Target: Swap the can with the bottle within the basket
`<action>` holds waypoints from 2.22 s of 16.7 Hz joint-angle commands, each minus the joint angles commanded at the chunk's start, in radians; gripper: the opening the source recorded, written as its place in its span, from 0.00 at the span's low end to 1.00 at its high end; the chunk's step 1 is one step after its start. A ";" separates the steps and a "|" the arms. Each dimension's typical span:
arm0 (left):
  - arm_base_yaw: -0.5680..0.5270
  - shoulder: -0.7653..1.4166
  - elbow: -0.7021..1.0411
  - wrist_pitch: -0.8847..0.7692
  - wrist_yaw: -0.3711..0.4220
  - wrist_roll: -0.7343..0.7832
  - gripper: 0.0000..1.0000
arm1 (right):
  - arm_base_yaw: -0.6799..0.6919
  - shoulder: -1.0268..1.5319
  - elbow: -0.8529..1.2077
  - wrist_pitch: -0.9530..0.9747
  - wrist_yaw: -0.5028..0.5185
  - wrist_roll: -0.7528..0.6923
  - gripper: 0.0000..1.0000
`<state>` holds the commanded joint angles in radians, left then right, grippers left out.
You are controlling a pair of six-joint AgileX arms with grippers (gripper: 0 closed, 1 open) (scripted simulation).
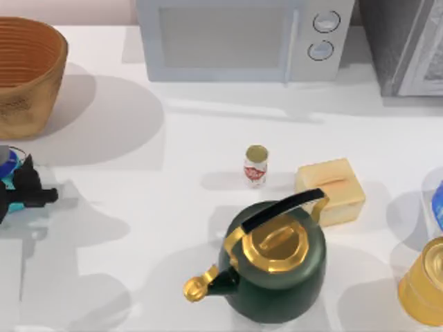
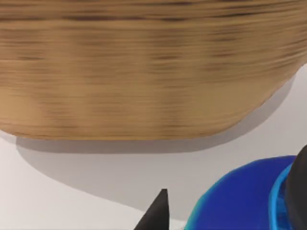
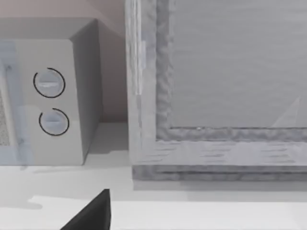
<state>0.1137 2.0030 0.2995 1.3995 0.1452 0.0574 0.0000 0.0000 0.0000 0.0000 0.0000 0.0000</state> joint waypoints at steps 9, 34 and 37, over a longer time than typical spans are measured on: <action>-0.103 -0.049 0.035 -0.104 0.031 -0.001 0.00 | 0.000 0.000 0.000 0.000 0.000 0.000 1.00; 0.132 -0.450 0.924 -1.414 0.116 0.026 0.00 | 0.000 0.000 0.000 0.000 0.000 0.000 1.00; 0.121 -0.386 0.941 -1.358 0.105 0.022 0.00 | 0.000 0.000 0.000 0.000 0.000 0.000 1.00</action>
<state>0.2352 1.6169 1.2404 0.0410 0.2500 0.0791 0.0000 0.0000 0.0000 0.0000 0.0000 0.0000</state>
